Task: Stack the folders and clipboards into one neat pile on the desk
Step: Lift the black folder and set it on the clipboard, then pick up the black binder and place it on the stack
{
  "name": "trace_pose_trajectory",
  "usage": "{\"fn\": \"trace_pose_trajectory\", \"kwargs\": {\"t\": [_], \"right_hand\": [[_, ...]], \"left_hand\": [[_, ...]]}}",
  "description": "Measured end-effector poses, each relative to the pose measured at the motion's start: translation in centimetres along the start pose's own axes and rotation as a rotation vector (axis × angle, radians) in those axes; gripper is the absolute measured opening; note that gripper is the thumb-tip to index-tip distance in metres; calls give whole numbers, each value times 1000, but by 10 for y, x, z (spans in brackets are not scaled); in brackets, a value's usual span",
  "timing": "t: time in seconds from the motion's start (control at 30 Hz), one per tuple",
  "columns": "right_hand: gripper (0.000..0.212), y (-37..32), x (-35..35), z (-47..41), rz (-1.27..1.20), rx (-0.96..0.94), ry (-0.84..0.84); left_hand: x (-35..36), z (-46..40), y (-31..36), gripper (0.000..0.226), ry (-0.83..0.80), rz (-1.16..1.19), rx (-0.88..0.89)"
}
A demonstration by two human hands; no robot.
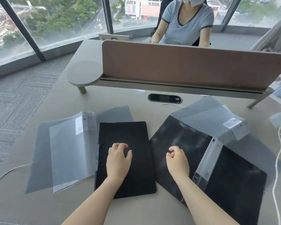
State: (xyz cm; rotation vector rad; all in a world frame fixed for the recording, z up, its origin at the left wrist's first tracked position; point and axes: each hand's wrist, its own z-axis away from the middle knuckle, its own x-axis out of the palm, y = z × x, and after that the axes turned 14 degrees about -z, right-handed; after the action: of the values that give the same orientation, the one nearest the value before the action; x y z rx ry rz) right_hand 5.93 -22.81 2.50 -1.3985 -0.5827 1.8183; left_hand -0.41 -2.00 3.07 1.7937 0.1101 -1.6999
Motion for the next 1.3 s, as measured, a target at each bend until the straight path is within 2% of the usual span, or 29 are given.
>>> {"fn": "trace_pose_trajectory", "kwargs": {"t": [0.17, 0.4, 0.73, 1.03, 1.3], "right_hand": [[26, 14, -45, -22, -52, -12, 46], [31, 41, -105, -50, -52, -32, 78], [44, 105, -184, -94, 60, -3, 49], [59, 121, -201, -115, 207, -37, -80], [48, 131, -203, -125, 271, -23, -106]], "left_hand": [[12, 5, 53, 23, -73, 12, 178], [44, 23, 128, 28, -181, 24, 241], [113, 56, 223, 59, -439, -93, 304], [140, 63, 243, 79, -425, -229, 275], [148, 70, 240, 81, -403, -304, 283]]}}
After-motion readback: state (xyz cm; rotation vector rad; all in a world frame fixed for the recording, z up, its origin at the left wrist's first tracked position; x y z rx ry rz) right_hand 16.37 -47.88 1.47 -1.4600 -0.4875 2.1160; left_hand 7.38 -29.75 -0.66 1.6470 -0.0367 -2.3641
